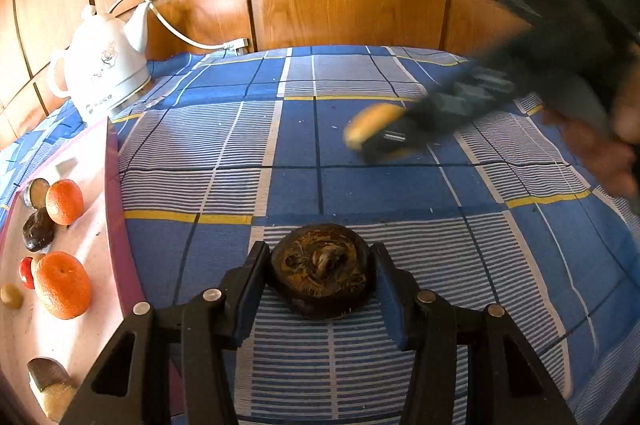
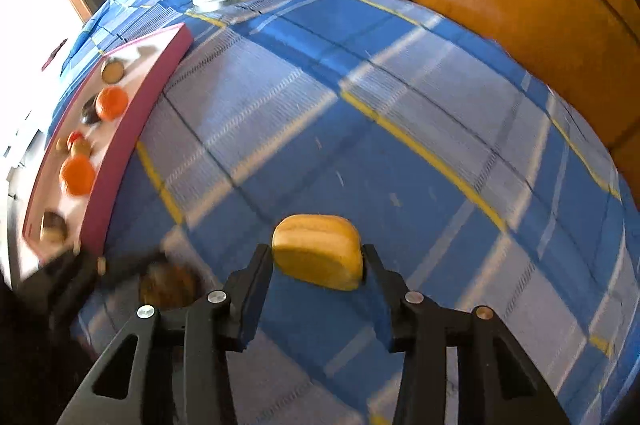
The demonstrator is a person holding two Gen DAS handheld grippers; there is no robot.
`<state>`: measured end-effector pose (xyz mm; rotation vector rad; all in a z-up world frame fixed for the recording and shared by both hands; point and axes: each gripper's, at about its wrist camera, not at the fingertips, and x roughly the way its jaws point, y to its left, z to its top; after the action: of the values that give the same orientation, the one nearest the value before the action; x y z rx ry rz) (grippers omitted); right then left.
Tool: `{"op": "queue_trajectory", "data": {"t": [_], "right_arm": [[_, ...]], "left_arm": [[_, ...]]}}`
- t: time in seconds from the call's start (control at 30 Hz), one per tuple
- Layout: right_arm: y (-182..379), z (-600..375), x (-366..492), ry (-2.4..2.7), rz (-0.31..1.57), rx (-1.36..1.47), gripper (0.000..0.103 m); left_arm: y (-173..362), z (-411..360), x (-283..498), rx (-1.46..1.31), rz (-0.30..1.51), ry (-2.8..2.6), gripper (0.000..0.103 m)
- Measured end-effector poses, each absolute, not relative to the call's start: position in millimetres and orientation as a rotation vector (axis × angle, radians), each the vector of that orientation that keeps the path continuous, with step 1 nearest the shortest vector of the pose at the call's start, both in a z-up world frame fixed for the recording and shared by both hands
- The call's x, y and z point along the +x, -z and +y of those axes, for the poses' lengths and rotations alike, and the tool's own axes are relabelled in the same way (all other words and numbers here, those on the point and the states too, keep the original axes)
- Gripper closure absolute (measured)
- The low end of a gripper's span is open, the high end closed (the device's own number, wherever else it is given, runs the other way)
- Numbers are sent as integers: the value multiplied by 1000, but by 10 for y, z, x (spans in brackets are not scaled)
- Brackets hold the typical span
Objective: Organize fruits
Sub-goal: 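Grasp the yellow block with the right gripper while the left gripper holds the dark round piece, then lift the yellow block with the right gripper while the left gripper holds the dark piece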
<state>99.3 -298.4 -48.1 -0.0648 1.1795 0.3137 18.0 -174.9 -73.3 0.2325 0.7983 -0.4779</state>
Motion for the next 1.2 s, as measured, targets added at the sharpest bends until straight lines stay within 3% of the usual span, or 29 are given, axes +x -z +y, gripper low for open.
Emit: {"op": "queue_trajectory", "data": {"t": [0.3, 1.2], "right_arm": [[640, -3412, 694, -207, 1177, -13, 57], [713, -3394, 717, -175, 1194, 18, 56]], "left_arm": [[735, -1759, 213, 229, 813, 471, 52], [752, -1779, 218, 242, 823, 447, 51]]}}
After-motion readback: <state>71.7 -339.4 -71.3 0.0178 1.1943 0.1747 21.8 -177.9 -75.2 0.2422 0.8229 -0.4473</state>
